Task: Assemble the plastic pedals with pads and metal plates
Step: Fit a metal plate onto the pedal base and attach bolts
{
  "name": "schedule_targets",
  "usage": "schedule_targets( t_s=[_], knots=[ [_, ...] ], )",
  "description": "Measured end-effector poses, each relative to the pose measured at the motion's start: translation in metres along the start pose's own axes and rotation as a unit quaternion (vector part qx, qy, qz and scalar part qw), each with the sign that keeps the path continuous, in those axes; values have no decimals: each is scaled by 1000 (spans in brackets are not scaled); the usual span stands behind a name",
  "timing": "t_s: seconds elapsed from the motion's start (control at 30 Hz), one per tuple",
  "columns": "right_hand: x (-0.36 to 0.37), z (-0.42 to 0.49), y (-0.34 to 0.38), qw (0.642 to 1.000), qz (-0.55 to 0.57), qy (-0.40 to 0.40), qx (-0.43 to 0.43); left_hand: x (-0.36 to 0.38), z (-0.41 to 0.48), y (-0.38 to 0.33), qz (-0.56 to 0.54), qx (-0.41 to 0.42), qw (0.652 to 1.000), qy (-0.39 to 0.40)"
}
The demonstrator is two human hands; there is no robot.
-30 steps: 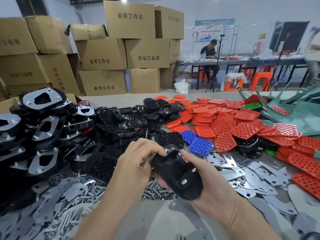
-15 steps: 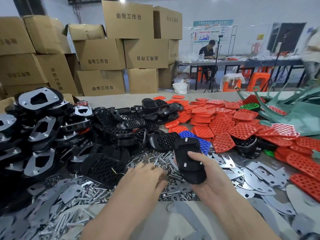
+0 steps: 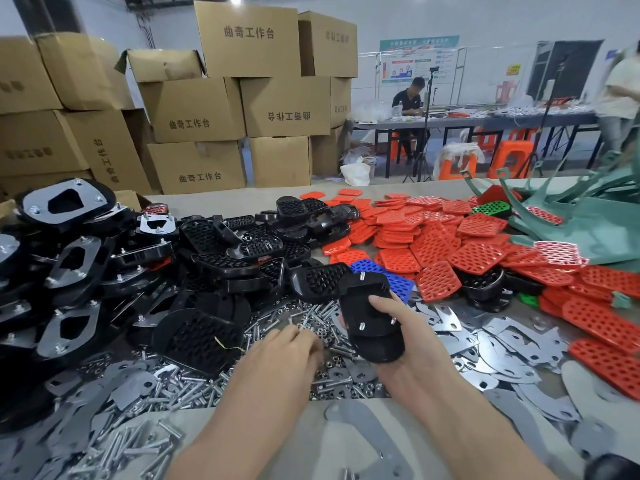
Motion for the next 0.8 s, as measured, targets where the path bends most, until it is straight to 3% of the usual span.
schedule_targets(
  t_s=[0.17,0.3,0.47,0.63,0.8],
  knots=[
    [-1,-2,10,998,57,-6,-29,-6,0,2,-62,-22,997,-25],
    [-7,1,27,995,75,-22,-60,-5,7,-15,-80,16,997,11],
    [-24,0,50,989,96,-37,-107,6,24,-38,-44,39,995,78],
    [-33,0,58,987,100,-77,-102,13,50,-39,-58,-53,990,115],
    [-33,-1,62,986,106,-85,-101,26,62,-46,33,-34,988,150]
  ],
)
Point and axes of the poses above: each hand's wrist, its own z-axis towards the middle knuckle, its own x-axis out of the palm, y = z × x, the point moved 4 cm from there along z, towards the middle knuckle, and after that the axes turned 1 degree about -y, right-handed, at the moved point
